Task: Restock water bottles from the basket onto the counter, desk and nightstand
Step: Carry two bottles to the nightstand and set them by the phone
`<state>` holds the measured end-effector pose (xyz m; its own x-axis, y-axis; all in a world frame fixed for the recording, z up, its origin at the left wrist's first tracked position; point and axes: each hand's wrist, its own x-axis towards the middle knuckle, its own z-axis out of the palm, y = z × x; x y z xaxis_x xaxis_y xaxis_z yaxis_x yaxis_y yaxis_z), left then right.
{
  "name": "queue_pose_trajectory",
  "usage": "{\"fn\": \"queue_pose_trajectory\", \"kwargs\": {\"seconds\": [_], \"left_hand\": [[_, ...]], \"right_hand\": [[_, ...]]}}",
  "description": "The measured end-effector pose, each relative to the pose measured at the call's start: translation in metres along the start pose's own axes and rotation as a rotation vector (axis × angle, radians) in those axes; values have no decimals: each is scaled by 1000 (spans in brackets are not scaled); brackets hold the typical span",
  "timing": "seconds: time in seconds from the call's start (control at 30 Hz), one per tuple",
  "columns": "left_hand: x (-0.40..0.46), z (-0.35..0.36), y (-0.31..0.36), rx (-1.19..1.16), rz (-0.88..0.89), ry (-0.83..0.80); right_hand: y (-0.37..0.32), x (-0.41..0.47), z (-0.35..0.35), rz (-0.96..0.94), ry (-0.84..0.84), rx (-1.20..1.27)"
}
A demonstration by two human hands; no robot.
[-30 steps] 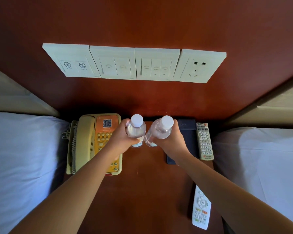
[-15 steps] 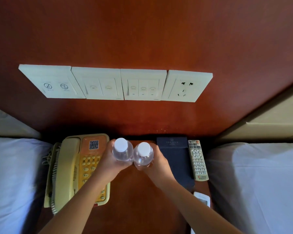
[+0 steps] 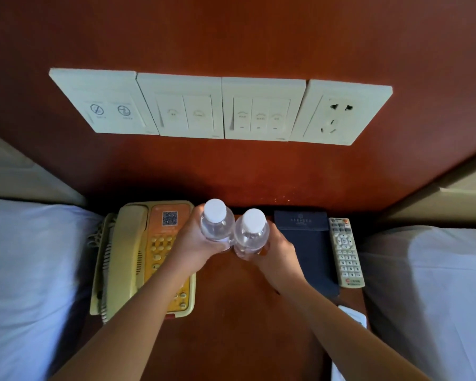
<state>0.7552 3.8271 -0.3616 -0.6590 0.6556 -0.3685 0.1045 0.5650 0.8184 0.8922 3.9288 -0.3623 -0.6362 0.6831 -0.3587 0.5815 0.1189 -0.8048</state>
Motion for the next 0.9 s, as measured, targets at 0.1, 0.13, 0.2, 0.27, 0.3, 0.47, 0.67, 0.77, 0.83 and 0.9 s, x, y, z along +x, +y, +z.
{"fn": "queue_pose_trajectory", "kwargs": {"seconds": [0.1,0.13,0.2,0.27,0.3,0.47,0.67,0.77,0.83,0.9], "left_hand": [[-1,1,0,-19,2,18],[-1,0,0,-20,4,17],[0,-1,1,-20,1,5],[0,-3,2,-10,-4,-18],[1,-4,2,-3,-7,-25],[-4,-2,5,4,18,-23],[-7,-7,3,59,52,14],[-13,-14,0,38,26,36],[-16,-18,-4,17,32,31],[-19,-20,-3,9,47,10]], "right_hand": [[1,0,-1,-25,-5,-9],[0,0,-2,-28,-11,-17],[-1,1,-4,-22,-25,-33],[-2,4,-6,-8,-45,-31],[-3,6,-7,-5,-61,-31],[0,14,-8,6,-113,-74],[1,21,-13,-41,-125,-70],[2,25,-18,-59,-149,-83],[5,23,-21,-45,-150,-62],[8,21,-22,-41,-140,-39]]}}
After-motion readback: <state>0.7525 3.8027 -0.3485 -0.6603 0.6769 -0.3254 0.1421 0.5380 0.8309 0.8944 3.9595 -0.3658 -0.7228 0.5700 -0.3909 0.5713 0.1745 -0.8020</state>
